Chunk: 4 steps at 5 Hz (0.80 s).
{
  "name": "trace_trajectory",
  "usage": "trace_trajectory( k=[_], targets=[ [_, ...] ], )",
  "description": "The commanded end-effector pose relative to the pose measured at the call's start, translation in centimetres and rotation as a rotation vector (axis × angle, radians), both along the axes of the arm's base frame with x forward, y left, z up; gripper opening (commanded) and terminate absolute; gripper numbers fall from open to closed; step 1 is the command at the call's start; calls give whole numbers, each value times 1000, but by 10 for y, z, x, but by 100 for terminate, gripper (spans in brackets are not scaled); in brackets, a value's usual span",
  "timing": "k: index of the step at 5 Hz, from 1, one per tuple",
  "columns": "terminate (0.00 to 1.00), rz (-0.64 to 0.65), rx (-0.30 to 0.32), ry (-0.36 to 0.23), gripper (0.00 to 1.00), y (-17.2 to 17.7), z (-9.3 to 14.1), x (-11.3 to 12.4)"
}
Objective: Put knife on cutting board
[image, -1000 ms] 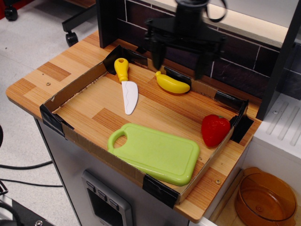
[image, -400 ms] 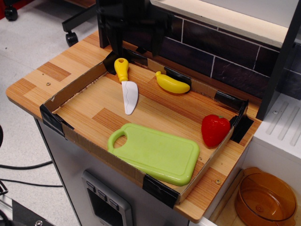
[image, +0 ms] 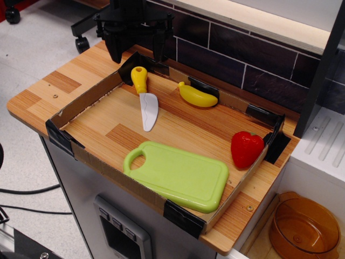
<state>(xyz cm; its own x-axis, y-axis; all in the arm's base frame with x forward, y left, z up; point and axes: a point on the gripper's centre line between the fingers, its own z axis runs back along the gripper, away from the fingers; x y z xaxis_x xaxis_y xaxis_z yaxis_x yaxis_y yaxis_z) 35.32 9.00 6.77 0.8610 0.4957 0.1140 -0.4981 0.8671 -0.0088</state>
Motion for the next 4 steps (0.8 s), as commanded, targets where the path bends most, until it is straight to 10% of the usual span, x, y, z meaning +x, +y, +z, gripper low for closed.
trace_trajectory(
  k=[1, 4],
  targets=[
    [0, 56, -6, -52, 100, 10, -5, 17],
    [0, 104, 1, -55, 100, 20, -26, 36]
  ],
)
